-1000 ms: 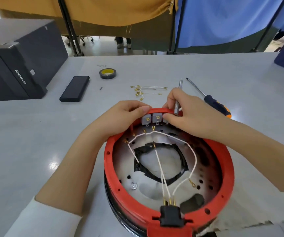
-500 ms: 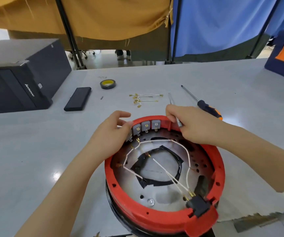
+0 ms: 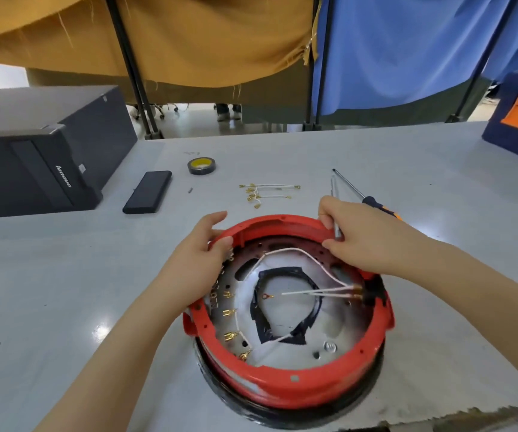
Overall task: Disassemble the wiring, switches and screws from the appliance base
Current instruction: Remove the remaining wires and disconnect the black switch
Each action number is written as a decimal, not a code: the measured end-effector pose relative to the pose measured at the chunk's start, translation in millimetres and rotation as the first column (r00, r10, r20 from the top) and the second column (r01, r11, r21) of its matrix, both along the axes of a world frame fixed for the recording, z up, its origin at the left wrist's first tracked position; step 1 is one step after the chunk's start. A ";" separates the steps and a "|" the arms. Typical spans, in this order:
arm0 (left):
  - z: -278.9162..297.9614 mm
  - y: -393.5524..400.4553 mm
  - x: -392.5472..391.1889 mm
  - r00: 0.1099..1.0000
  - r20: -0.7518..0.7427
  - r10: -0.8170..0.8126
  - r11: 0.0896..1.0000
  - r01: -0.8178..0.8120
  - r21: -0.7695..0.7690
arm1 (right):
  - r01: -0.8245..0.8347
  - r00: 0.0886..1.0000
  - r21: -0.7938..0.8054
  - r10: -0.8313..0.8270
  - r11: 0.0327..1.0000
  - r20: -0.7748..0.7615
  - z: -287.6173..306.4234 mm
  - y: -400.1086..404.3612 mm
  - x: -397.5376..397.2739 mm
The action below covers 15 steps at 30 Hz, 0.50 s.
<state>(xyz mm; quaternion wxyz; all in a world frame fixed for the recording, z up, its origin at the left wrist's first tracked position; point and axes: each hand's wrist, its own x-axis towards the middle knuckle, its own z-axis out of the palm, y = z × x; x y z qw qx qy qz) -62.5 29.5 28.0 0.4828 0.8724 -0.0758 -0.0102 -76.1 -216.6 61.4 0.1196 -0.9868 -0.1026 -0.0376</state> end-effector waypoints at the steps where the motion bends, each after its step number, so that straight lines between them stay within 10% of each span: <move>1: -1.0 2.0 -3.5 0.999 -0.005 0.040 0.999 -0.040 0.004 | 0.022 1.000 0.005 -0.022 1.000 -0.012 0.1 -1.9 0.4; 15: 11.0 -12.5 18.6 0.993 -0.065 -0.100 0.958 0.113 0.262 | -0.166 0.982 0.272 0.184 0.948 -0.043 -1.9 26.5 27.3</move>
